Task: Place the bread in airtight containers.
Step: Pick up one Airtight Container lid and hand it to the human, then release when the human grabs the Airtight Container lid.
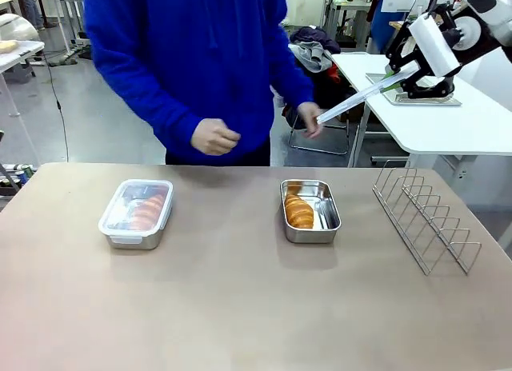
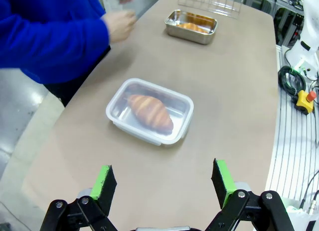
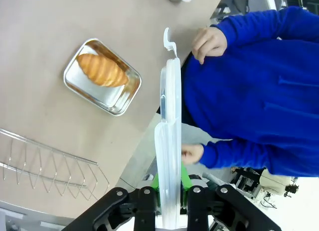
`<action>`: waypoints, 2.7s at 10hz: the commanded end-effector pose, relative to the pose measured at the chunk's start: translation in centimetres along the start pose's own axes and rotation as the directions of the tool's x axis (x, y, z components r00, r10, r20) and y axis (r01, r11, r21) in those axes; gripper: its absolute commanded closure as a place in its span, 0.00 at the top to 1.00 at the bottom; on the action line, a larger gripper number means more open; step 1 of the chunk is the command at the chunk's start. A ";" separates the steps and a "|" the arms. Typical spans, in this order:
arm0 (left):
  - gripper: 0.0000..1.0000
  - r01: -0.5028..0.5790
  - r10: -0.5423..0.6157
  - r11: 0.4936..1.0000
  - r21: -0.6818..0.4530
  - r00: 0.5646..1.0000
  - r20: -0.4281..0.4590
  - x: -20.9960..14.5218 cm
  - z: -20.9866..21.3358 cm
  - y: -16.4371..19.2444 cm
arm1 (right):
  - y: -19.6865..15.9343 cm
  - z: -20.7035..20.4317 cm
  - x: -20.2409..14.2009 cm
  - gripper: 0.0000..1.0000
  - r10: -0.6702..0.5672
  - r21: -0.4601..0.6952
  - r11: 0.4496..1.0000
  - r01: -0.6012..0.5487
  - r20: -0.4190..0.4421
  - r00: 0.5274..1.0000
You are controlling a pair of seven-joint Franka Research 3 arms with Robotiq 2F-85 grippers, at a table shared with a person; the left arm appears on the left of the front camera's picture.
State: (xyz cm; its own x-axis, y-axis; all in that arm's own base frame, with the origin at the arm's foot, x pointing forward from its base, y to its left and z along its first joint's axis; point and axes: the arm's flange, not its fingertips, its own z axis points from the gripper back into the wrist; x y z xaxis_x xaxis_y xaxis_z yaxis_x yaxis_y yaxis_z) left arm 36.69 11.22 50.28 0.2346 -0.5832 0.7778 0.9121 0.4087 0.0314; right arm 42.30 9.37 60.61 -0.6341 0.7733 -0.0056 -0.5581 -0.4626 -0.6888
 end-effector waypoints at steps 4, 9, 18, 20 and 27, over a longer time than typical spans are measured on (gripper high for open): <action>1.00 0.021 -0.021 1.000 0.001 1.000 0.022 -0.1 -0.1 0.0 | 0.0 0.2 0.0 0.04 -0.010 -0.013 1.000 0.010 0.006 1.000; 1.00 0.021 -0.021 1.000 0.001 1.000 0.022 -0.1 -0.1 0.0 | 0.0 0.2 0.0 0.04 -0.010 -0.013 1.000 0.010 0.006 1.000; 1.00 0.021 -0.021 1.000 0.001 1.000 0.022 -0.1 -0.1 0.0 | 0.0 0.2 0.0 0.04 -0.010 -0.013 1.000 0.010 0.006 1.000; 1.00 0.021 -0.021 1.000 0.001 1.000 0.022 -0.1 -0.1 0.0 | 0.0 0.2 0.0 0.04 -0.010 -0.013 1.000 0.010 0.006 1.000; 1.00 0.021 -0.021 1.000 0.001 1.000 0.022 -0.1 -0.1 0.0 | -0.4 1.6 0.1 1.00 -0.074 -0.030 0.997 0.074 -0.014 0.997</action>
State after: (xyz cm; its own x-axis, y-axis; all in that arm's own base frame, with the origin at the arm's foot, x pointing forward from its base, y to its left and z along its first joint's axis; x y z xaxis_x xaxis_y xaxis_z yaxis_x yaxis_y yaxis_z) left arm 36.69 11.22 50.28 0.2345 -0.5832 0.7778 0.9121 0.4087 0.0313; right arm 42.08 8.97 61.14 -0.6151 0.7885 0.0027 -0.5680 -0.4408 -0.6951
